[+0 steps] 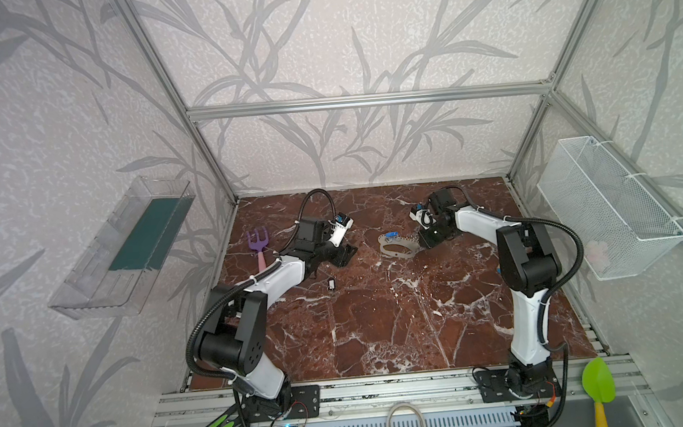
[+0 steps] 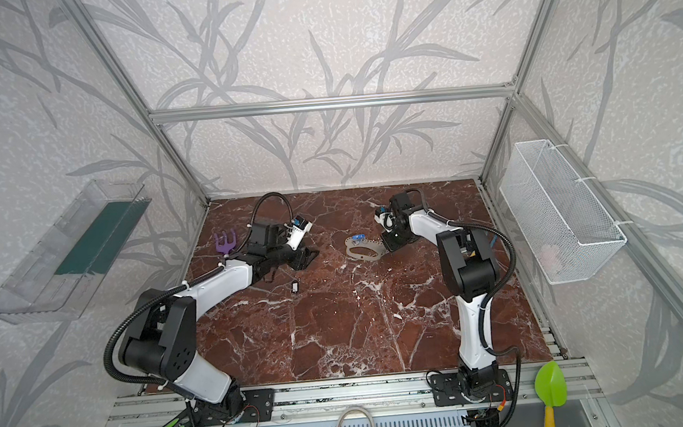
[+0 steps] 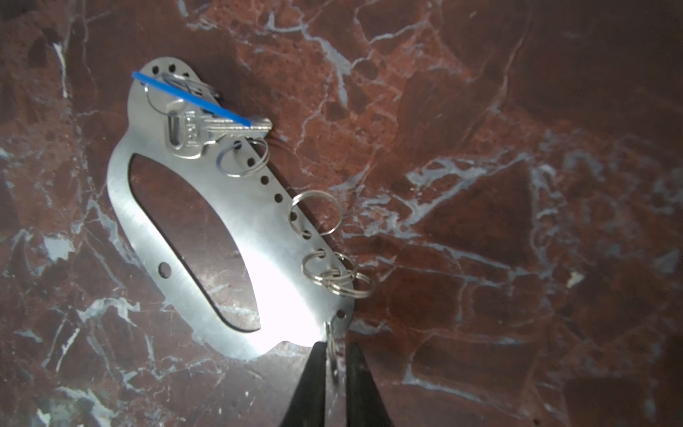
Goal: Put the keys on the keyring
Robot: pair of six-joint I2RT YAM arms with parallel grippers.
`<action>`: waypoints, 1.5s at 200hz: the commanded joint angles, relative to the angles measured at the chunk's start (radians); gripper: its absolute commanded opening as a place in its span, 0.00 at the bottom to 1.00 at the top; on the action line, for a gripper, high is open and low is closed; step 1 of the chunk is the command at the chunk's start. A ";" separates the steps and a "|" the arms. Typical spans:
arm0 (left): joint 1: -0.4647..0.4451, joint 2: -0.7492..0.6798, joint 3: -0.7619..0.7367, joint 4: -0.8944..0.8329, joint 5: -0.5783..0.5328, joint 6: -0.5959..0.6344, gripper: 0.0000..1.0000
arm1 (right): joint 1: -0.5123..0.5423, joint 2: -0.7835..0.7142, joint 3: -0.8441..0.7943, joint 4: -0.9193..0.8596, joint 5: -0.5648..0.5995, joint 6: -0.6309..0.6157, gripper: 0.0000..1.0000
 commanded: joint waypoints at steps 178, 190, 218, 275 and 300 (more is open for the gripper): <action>-0.044 -0.128 -0.103 0.356 0.065 0.011 0.63 | 0.089 -0.483 0.013 -0.070 -0.003 -0.540 0.00; -0.057 -0.137 -0.102 0.384 0.081 0.039 0.63 | 0.089 -0.513 -0.001 -0.060 -0.047 -0.554 0.00; -0.088 -0.149 -0.083 0.461 0.131 0.102 0.61 | 0.088 -0.567 -0.025 -0.066 -0.168 -0.601 0.00; -0.104 -0.149 -0.007 0.553 0.229 0.206 0.55 | 0.087 -0.641 -0.080 -0.037 -0.393 -0.647 0.00; -0.104 -0.158 0.034 0.486 0.281 0.287 0.53 | 0.087 -0.659 -0.103 0.002 -0.470 -0.663 0.00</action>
